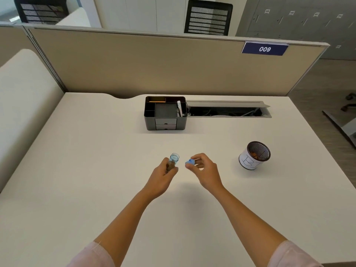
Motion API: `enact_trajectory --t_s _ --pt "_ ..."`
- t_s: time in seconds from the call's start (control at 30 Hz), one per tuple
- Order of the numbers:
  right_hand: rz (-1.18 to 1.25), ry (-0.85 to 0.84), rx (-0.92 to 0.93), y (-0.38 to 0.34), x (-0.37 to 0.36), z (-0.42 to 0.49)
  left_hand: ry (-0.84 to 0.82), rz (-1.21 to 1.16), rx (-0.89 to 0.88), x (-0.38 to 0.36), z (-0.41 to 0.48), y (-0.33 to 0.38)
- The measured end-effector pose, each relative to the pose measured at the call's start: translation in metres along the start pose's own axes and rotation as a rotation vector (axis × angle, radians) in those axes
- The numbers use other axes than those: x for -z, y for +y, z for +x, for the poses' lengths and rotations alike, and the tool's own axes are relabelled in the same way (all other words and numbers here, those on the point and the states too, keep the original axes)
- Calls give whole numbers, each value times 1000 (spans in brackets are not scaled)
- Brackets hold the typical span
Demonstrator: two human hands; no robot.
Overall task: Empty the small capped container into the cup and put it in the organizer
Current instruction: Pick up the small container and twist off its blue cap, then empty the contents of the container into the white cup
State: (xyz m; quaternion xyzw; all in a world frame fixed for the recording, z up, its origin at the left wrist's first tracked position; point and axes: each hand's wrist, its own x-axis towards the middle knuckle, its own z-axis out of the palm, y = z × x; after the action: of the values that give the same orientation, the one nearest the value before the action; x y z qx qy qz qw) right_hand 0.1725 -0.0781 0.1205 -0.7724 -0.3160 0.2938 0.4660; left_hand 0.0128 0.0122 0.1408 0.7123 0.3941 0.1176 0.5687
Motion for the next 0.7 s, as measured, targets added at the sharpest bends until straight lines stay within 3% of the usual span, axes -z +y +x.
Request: enact_trajectory --t_s 0.13,0.43,0.7 --pt "-367 -50 2 24 -8 4 52 57 -8 -3 -1 -11" --pt "-738 -111 83 62 -34 4 77 95 -60 -7 3 -28" --pt "-706 -134 10 70 -36 -4 72 99 -51 -6 4 -36"
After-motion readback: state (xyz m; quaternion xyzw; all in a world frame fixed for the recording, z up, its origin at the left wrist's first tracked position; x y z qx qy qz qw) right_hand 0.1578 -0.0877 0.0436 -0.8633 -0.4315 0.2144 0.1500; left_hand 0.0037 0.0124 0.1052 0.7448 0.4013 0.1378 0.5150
